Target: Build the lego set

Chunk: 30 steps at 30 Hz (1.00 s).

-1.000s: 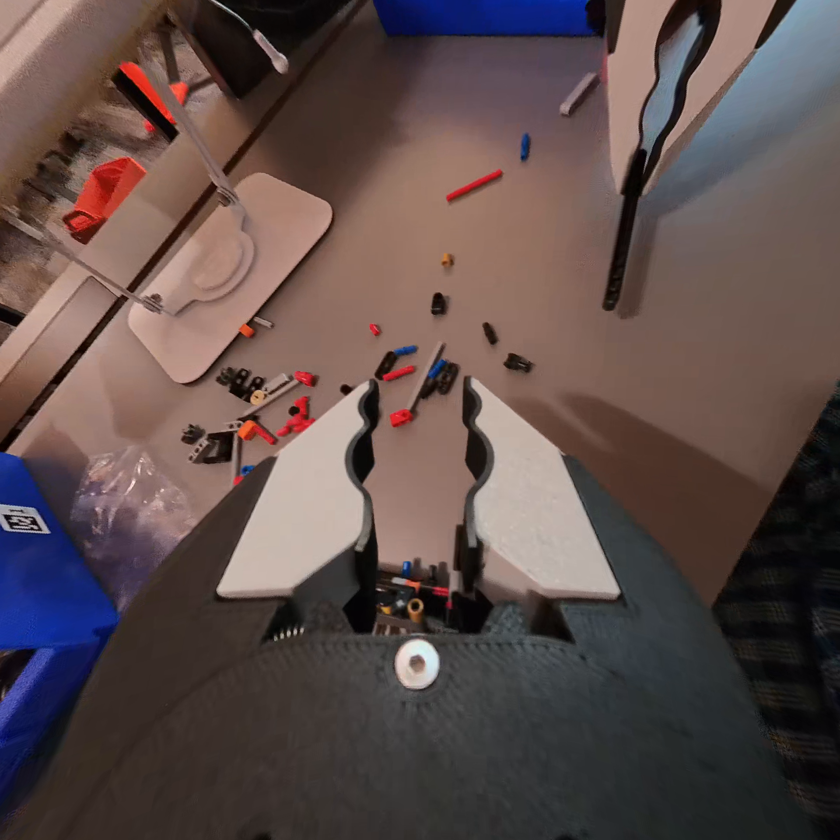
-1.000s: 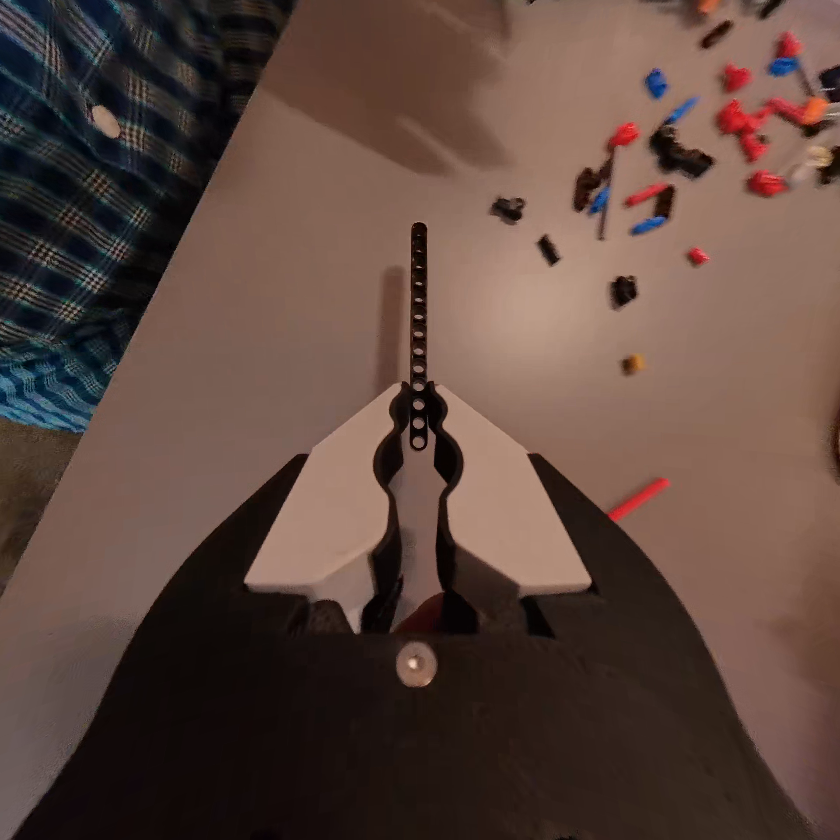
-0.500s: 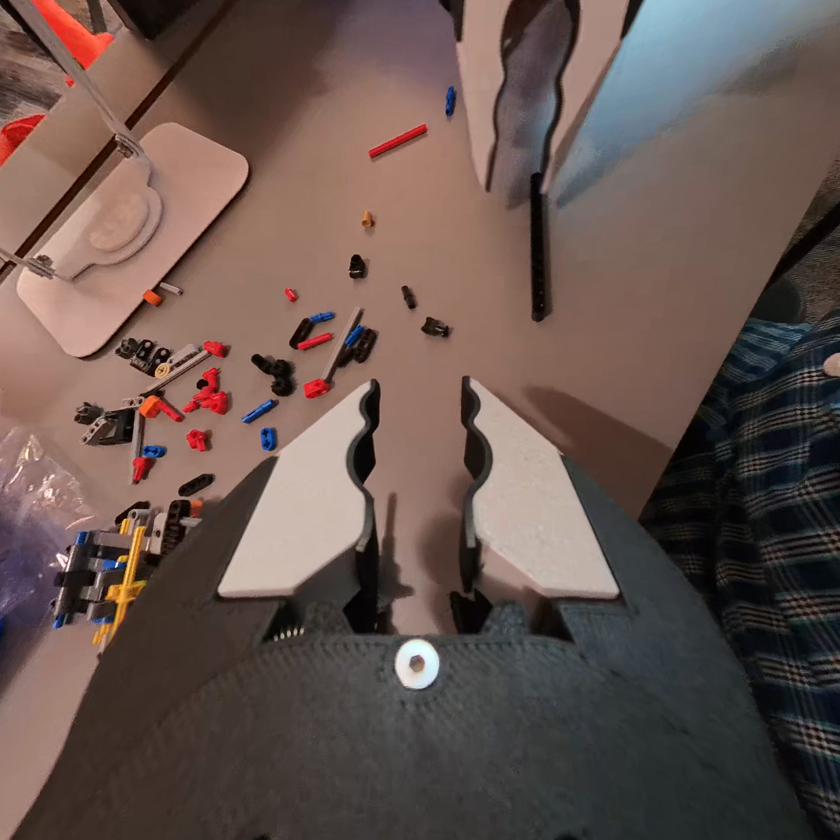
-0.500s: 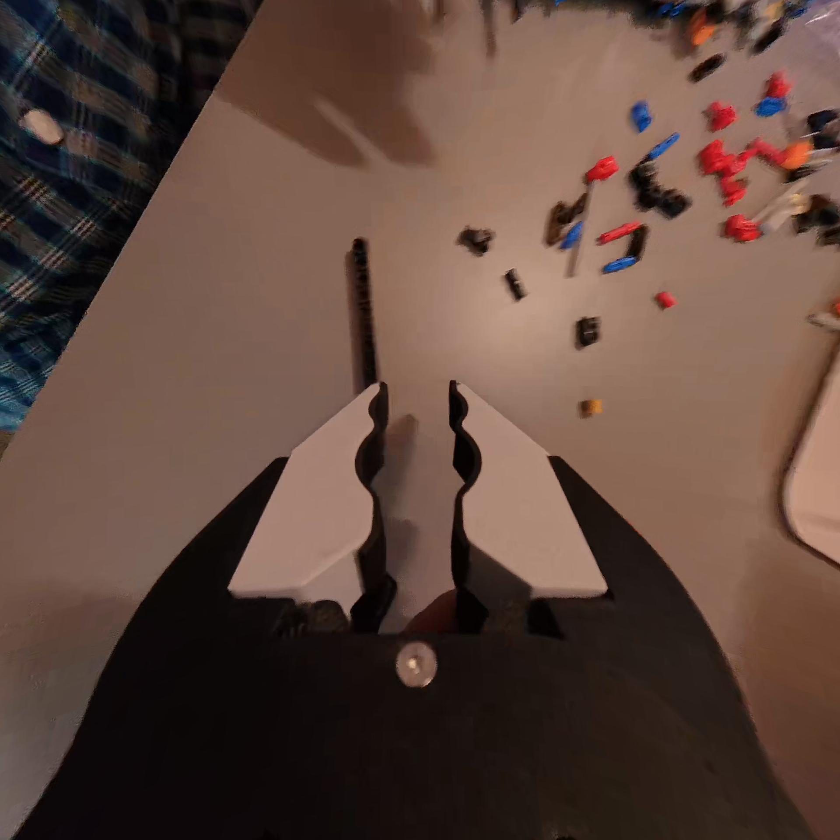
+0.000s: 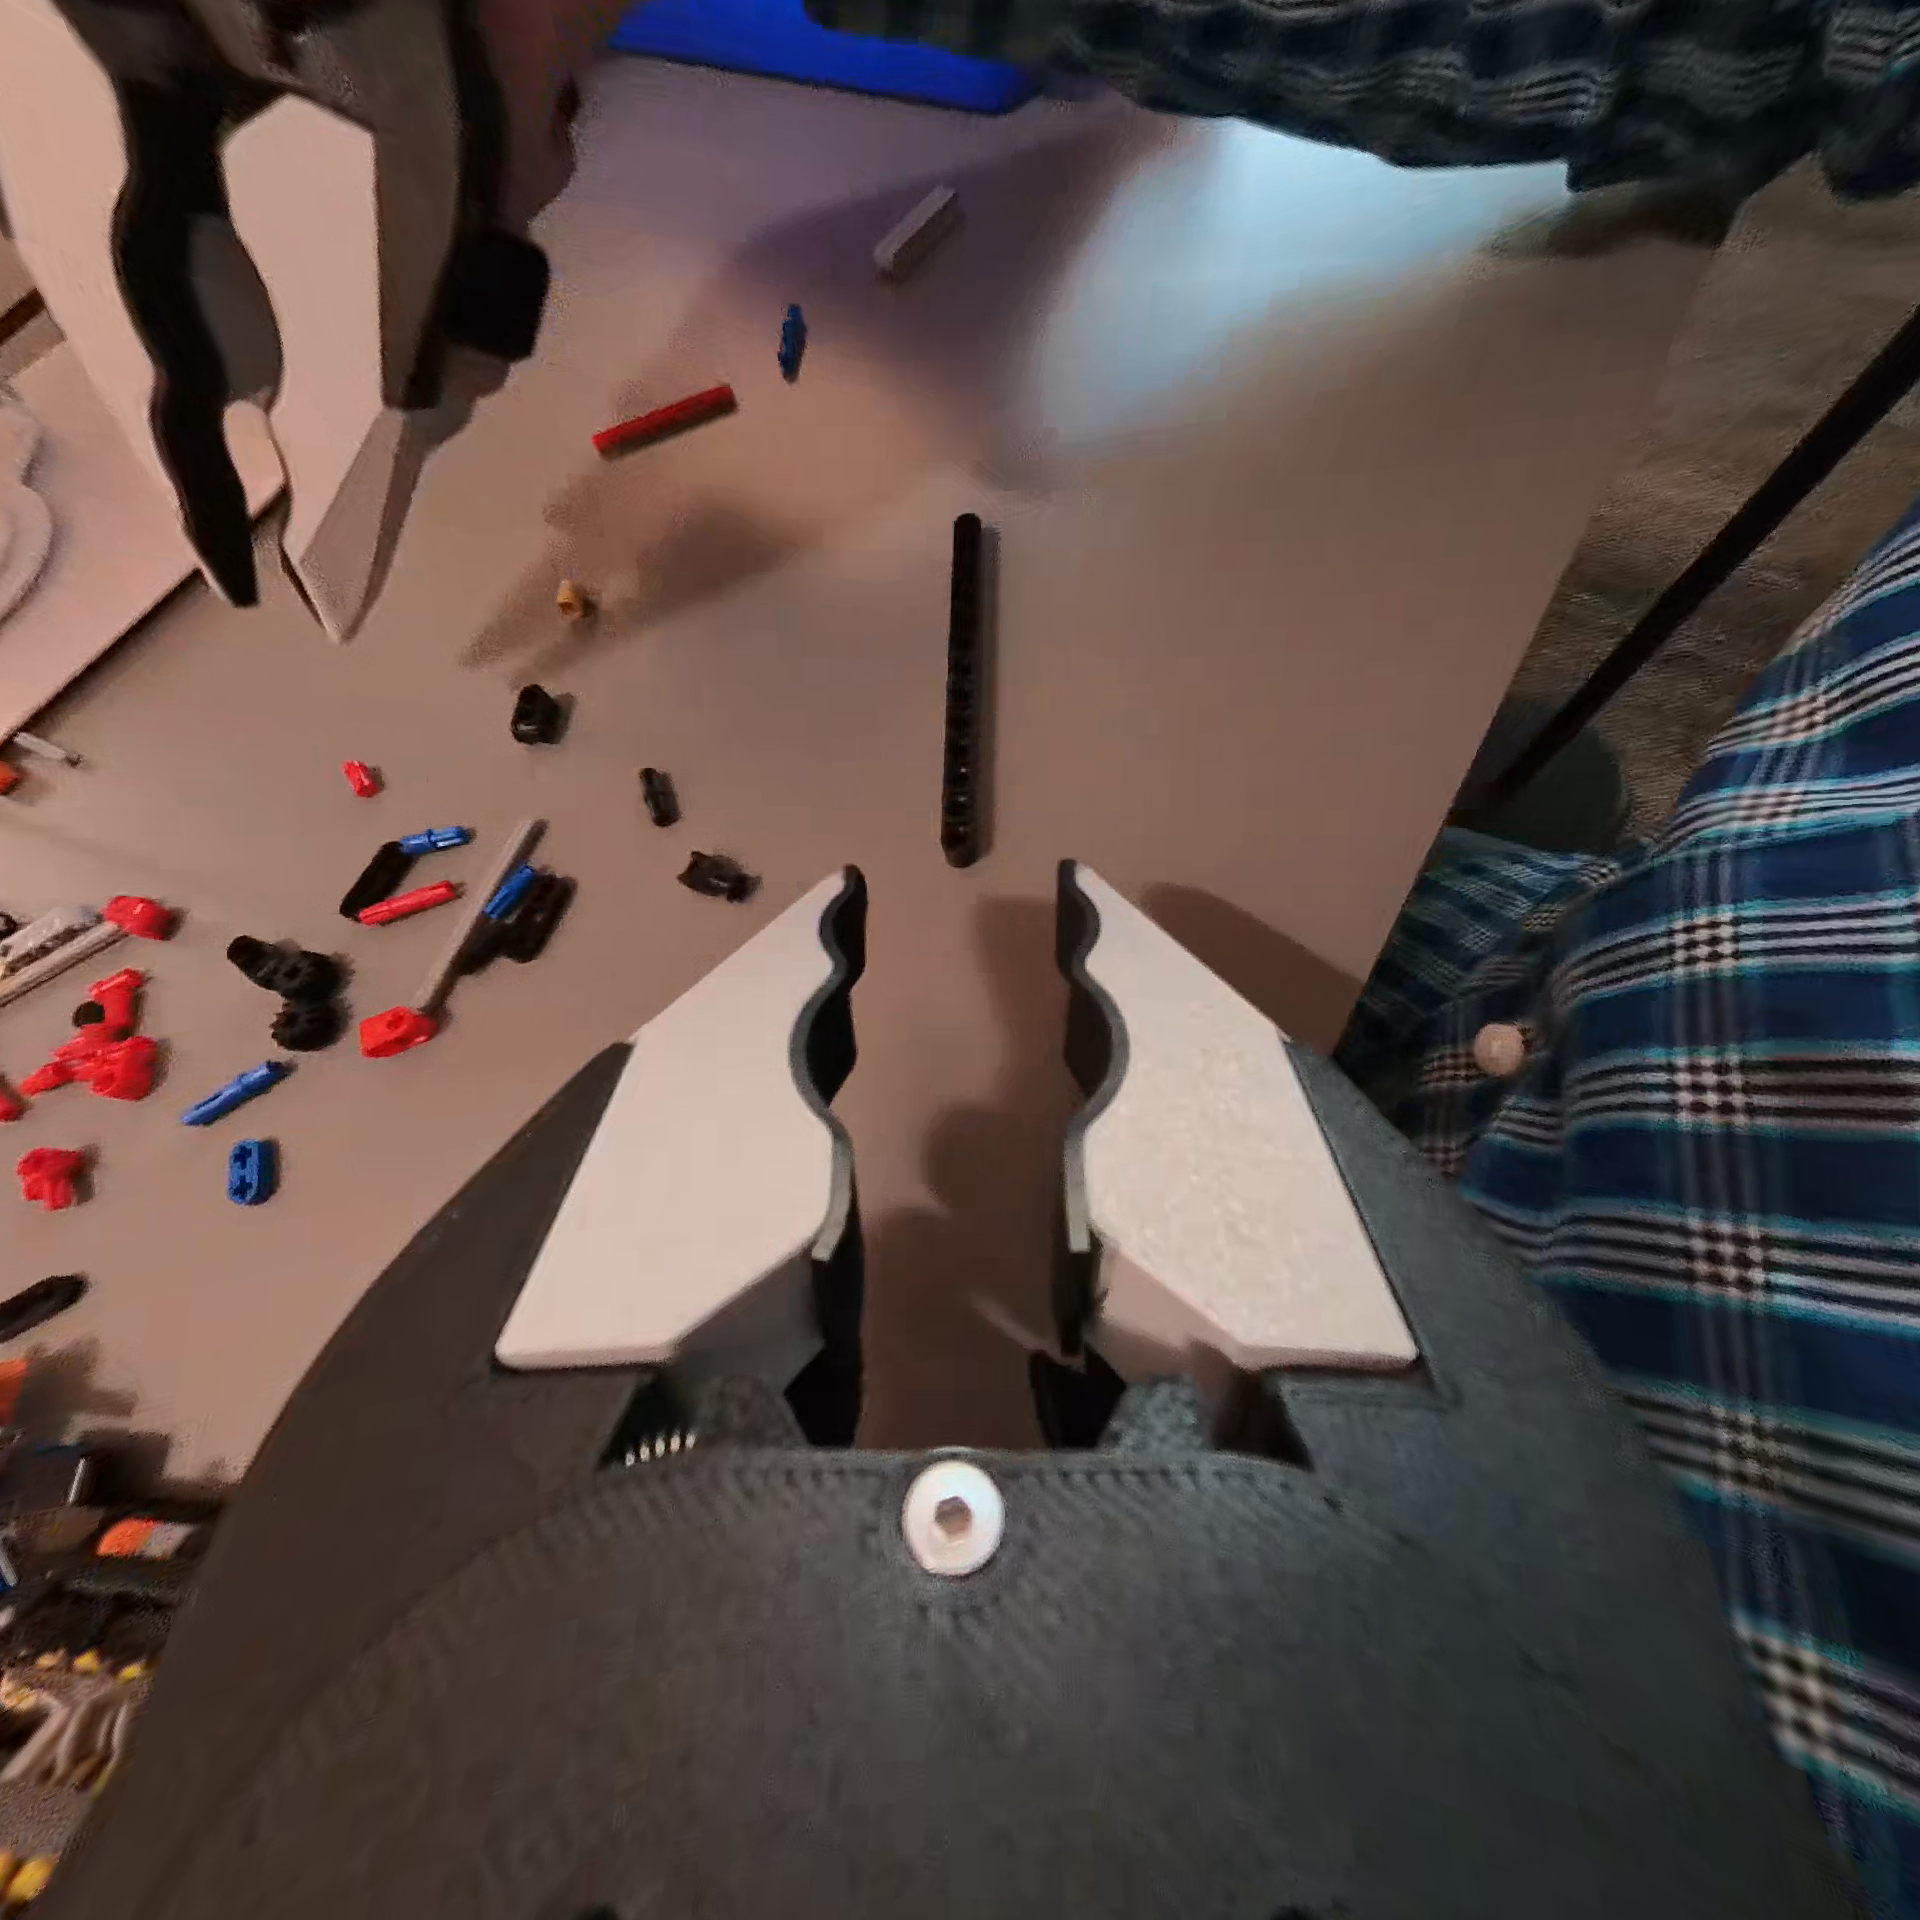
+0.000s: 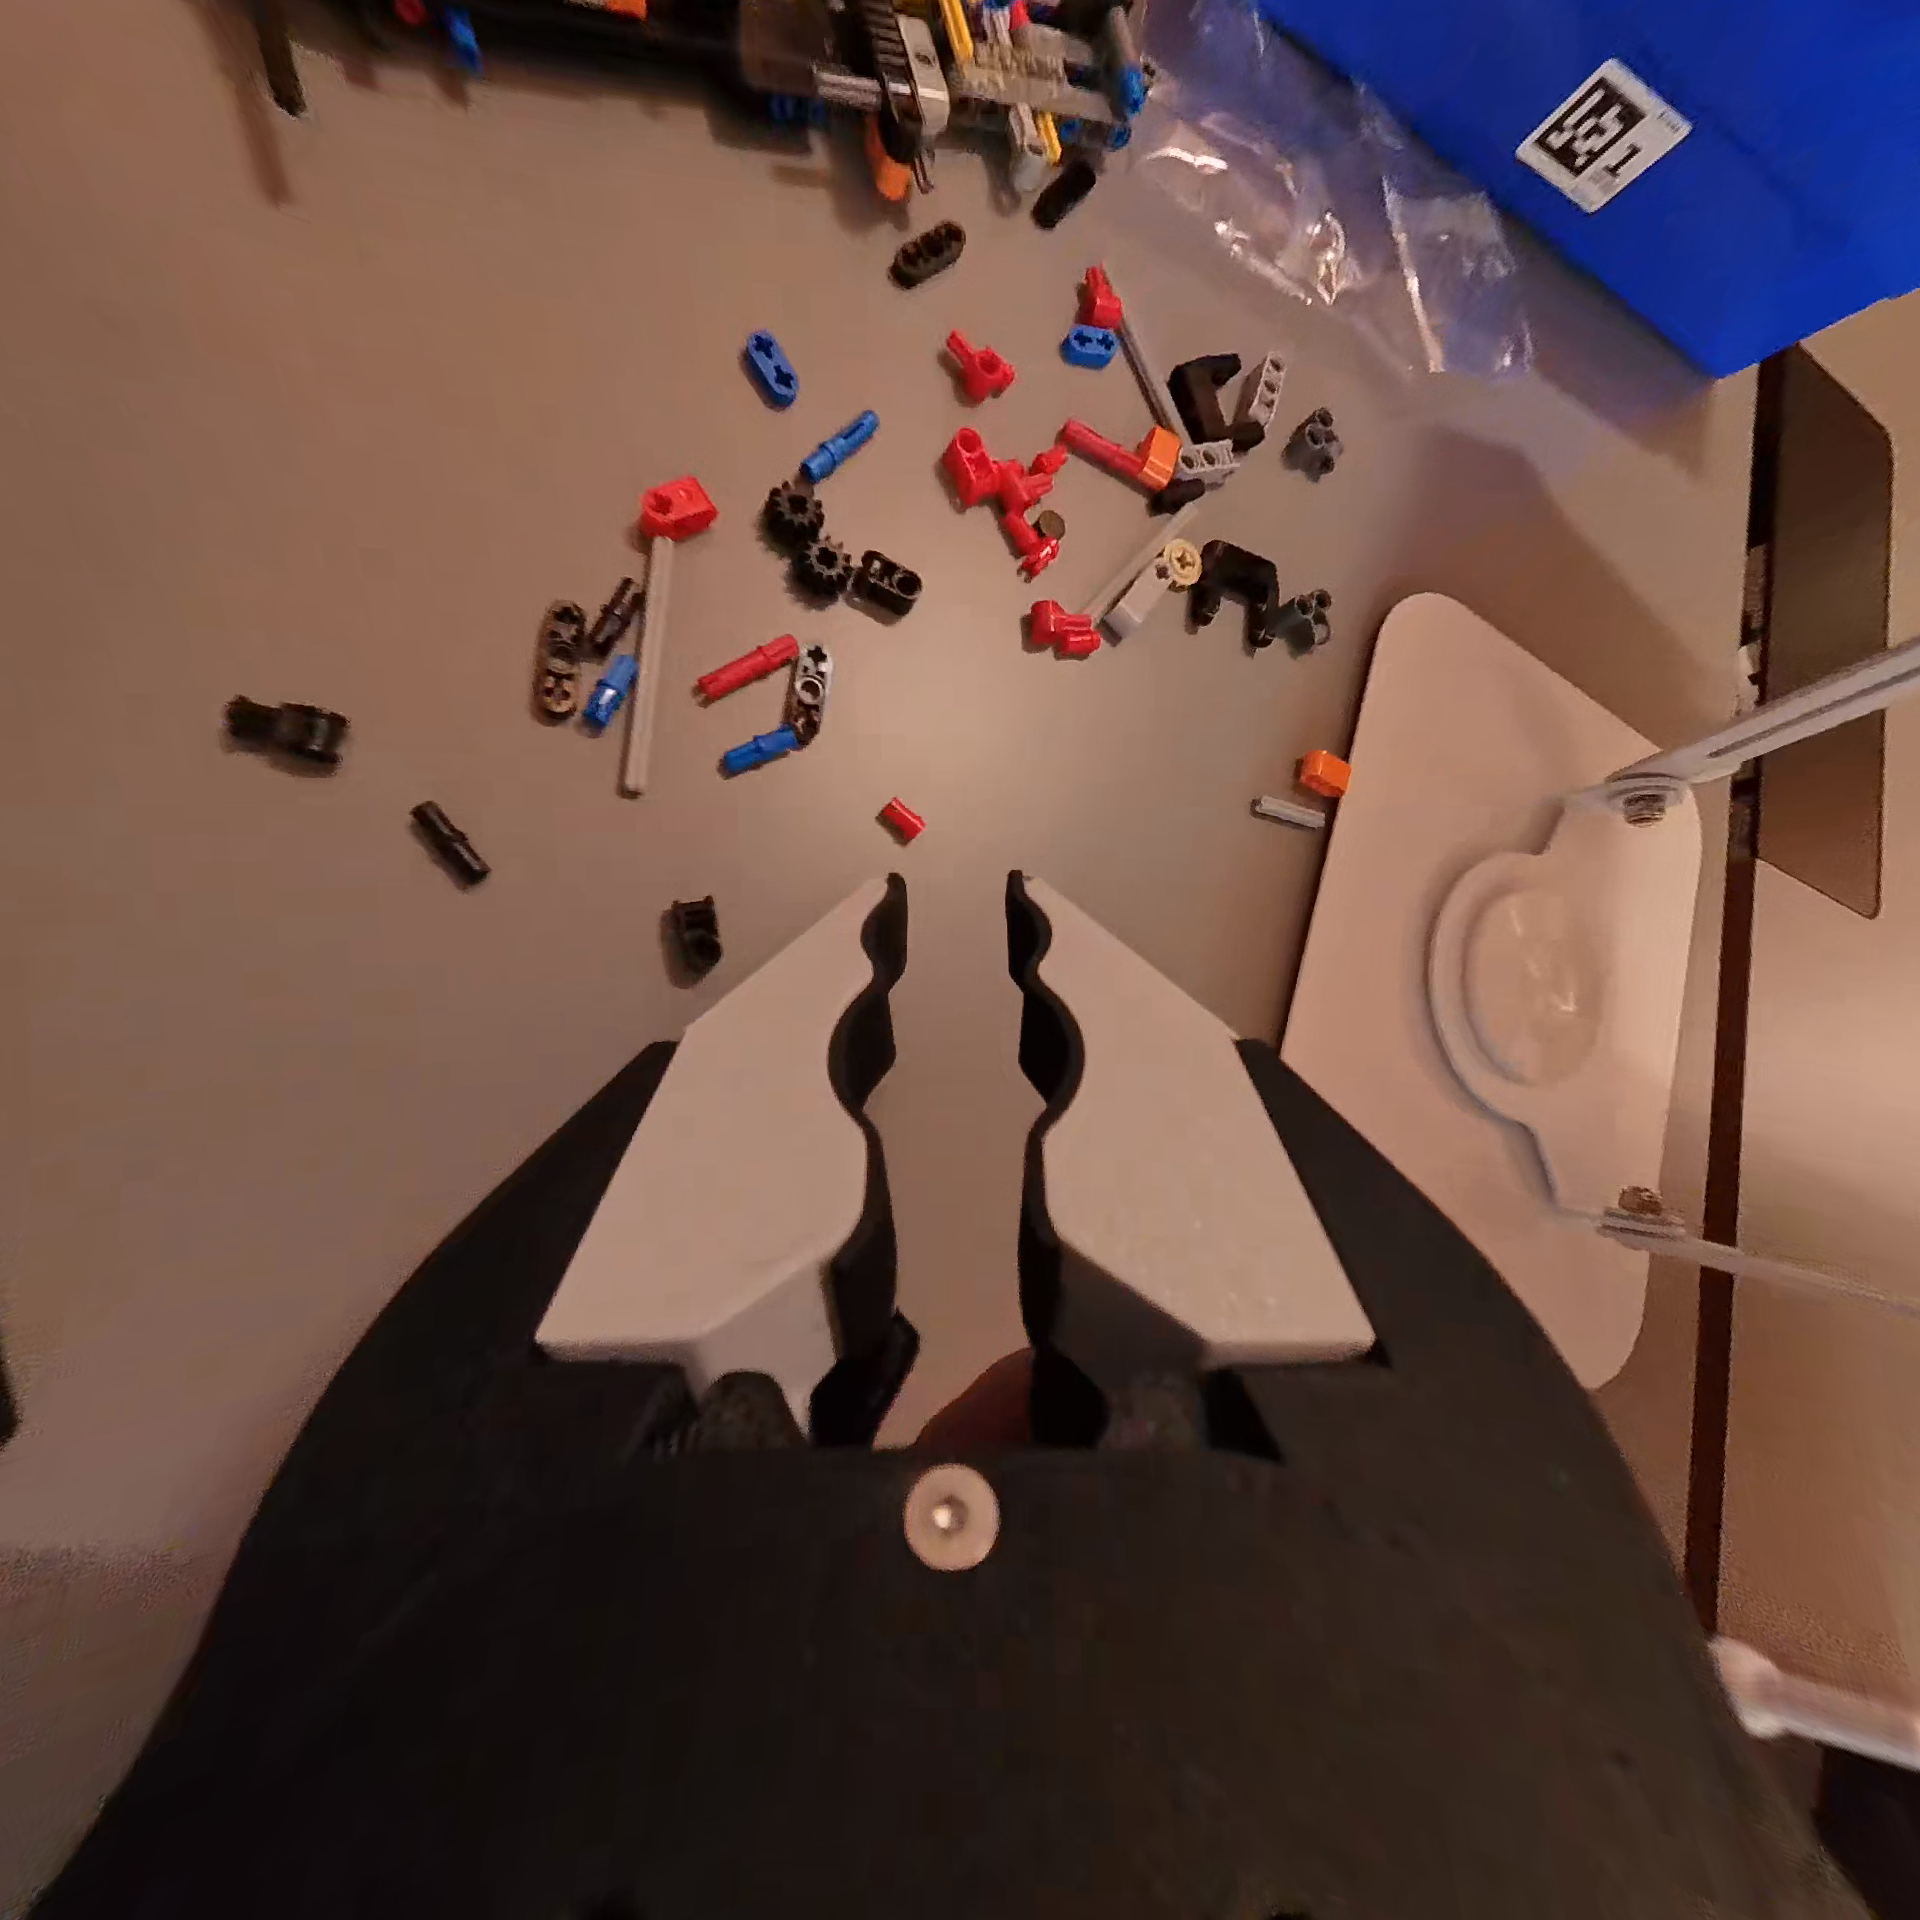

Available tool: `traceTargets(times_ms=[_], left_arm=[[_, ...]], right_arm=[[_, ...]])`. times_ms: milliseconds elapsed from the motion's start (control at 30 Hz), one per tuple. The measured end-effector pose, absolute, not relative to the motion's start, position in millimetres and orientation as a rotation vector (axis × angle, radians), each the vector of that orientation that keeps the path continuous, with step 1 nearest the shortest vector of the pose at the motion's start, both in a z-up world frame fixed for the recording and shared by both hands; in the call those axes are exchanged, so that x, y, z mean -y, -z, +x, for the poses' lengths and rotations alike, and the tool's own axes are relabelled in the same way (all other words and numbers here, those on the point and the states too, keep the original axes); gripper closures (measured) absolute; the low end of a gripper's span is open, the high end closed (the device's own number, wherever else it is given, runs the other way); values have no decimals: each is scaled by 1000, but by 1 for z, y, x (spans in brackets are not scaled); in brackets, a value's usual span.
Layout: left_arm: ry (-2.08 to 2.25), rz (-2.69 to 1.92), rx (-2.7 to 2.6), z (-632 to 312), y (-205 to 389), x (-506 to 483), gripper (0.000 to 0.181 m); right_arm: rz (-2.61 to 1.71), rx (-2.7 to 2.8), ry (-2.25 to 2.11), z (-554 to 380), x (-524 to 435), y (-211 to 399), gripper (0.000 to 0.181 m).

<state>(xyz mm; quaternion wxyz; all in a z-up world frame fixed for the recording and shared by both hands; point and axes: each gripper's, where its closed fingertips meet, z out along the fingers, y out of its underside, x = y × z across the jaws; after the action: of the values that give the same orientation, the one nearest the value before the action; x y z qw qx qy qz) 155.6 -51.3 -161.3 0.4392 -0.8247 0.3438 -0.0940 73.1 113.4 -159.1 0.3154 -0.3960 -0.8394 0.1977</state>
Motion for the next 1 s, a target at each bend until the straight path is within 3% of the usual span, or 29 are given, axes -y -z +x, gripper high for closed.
traceTargets(times_ms=[33,433,1000], left_arm=[[213,-2054,-856,156,164,51,145],[156,-2096,-702,145,182,45,143],[222,-2123,-678,145,187,45,143]], right_arm=[[-1049,2218,-525,70,-115,162,164],[-1119,2275,-644,60,-124,191,160],[-1059,2356,-902,54,-106,193,167]])
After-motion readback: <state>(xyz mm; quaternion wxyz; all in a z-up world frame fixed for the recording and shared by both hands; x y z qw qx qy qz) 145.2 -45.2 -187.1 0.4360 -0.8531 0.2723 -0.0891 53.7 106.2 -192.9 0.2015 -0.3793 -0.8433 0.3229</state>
